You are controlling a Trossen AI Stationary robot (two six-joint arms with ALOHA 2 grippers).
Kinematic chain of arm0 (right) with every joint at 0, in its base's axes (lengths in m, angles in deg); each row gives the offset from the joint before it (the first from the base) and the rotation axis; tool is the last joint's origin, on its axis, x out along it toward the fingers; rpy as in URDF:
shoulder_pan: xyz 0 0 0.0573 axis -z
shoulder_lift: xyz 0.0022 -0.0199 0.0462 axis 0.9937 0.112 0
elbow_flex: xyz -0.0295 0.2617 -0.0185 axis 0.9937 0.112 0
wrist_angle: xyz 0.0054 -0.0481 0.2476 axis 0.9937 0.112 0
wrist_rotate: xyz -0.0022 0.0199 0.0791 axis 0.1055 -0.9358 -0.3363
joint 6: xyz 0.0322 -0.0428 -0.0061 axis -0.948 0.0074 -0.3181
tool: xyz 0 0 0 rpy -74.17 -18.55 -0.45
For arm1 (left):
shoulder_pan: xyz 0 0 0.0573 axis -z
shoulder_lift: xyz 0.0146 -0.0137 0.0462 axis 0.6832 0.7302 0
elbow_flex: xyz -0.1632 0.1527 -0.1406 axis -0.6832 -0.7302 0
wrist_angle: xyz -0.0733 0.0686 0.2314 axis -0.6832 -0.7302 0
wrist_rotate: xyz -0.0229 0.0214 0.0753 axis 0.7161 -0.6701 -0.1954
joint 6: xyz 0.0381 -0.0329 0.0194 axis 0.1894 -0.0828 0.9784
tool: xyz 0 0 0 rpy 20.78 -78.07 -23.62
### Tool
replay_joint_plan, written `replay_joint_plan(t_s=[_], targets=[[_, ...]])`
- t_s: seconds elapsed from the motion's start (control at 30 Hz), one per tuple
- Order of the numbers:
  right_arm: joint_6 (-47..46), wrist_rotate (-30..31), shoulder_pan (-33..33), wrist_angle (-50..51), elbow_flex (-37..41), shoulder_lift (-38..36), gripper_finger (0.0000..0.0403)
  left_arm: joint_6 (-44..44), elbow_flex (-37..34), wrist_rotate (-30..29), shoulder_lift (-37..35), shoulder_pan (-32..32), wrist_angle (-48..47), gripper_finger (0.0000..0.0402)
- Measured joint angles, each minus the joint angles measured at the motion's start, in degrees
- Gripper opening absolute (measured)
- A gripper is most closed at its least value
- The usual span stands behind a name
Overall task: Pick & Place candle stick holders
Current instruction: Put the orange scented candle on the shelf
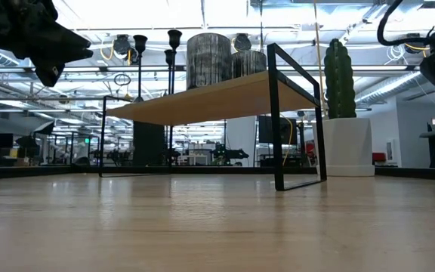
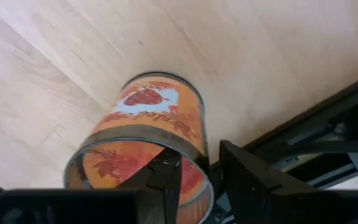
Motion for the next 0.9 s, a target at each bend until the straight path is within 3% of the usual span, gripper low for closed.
replay_joint_plan(t_s=[0.33,0.9], targets=[[-1.7,-0.5,0.3,-1.7,0.0,0.0,0.0006,0.0,0.0,0.0,0.0,0.0,-1.0,0.0088],[-0.9,-2.2,0.3,-6.5,-3.6,0.1,0.0001,0.0,0.0,0.0,0.0,0.0,-1.1,0.0088]])
